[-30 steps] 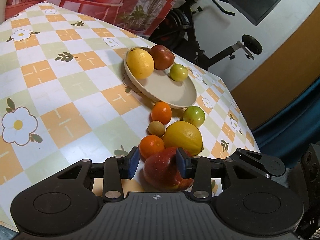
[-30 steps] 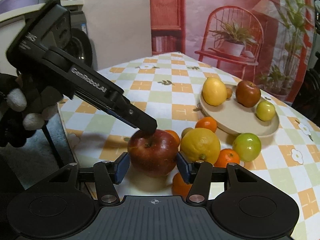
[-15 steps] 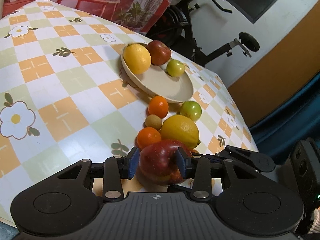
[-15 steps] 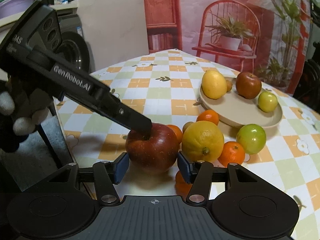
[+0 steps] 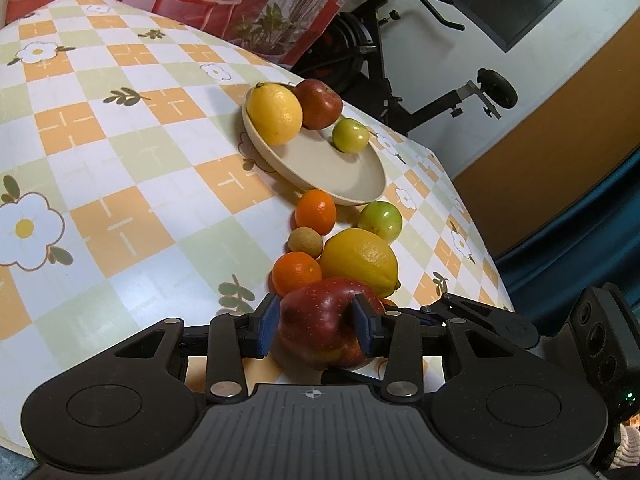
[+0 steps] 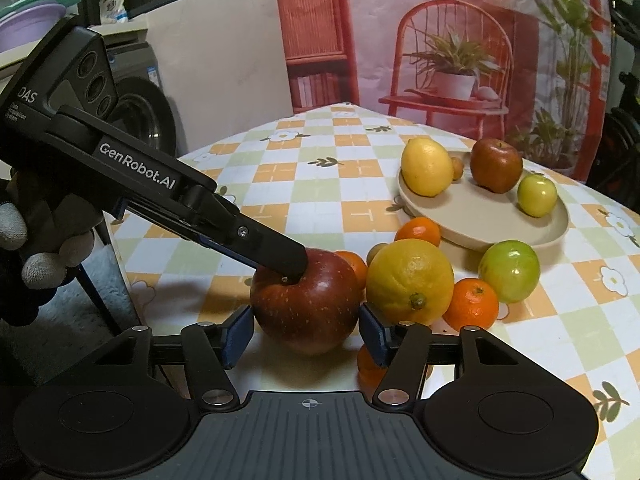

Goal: Organize fruits
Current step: 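Lift the second red apple with the left gripper and carry it toward the plate, then lower the red apple onto the plate and open the left gripper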

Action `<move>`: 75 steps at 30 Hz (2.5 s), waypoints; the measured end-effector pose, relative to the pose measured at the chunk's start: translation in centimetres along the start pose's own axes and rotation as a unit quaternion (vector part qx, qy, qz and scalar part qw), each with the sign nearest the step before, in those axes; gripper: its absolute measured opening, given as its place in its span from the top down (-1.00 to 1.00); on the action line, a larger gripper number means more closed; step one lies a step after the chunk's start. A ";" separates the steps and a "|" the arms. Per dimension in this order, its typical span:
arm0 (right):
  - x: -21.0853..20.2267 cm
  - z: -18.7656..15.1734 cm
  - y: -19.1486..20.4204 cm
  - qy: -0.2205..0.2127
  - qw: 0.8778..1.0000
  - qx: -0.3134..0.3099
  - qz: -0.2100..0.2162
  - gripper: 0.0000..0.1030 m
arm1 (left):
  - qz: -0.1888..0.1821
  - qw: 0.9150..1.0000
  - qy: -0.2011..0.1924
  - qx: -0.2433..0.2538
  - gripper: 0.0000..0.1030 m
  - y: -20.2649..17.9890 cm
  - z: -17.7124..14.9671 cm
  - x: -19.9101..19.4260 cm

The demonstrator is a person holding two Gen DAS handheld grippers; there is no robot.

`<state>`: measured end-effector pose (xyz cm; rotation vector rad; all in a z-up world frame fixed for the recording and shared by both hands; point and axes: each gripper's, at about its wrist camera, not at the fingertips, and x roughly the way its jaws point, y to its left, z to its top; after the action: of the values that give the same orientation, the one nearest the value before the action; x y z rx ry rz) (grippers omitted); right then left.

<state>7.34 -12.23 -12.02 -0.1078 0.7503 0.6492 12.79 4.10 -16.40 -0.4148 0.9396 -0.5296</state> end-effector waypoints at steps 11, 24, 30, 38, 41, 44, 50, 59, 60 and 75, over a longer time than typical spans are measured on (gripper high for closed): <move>-1.3 0.7 -0.4 -0.013 1.000 0.005 0.008 -0.03 | -0.001 1.000 -0.004 0.016 0.35 -1.0 1.1 -0.5; -0.9 0.2 -0.5 -0.001 1.000 0.018 0.013 -0.04 | -0.012 1.000 0.010 -0.012 0.17 0.2 0.4 -0.3; -1.0 0.0 -0.4 0.002 1.000 0.018 0.011 -0.04 | -0.032 0.998 0.018 -0.041 0.10 1.3 -0.1 -0.1; -1.1 -0.2 -0.4 0.003 1.000 0.020 0.011 -0.06 | -0.053 0.996 0.023 -0.071 0.03 2.2 -0.5 0.5; -1.0 -0.2 -0.3 0.005 1.000 0.014 0.006 -0.08 | -0.058 0.996 0.020 -0.071 0.11 2.1 -0.6 0.5; -1.0 -0.2 -0.1 0.003 1.000 0.009 0.002 -0.06 | -0.058 0.996 0.016 -0.066 0.16 1.9 -0.6 0.5; -1.9 0.1 -0.3 -0.027 1.000 0.011 -0.002 -0.06 | -0.056 0.998 -0.007 -0.038 0.16 0.7 0.1 -0.2; -4.2 2.8 -2.6 -0.082 0.996 0.030 -0.018 -0.06 | -0.050 0.998 -0.042 0.027 0.16 -3.2 4.2 -0.8; -4.4 3.2 -3.0 -0.087 0.996 0.031 -0.020 -0.06 | -0.049 0.997 -0.046 0.037 0.16 -3.7 4.8 -0.8; -1.3 8.5 -11.6 -0.118 0.991 0.061 -0.035 -0.06 | -0.022 0.996 -0.049 0.078 0.16 -5.7 13.8 4.6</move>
<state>18.49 -19.49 -6.44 0.0554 0.5542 0.5371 25.19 -1.72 -8.95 -0.3189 0.7907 -0.6133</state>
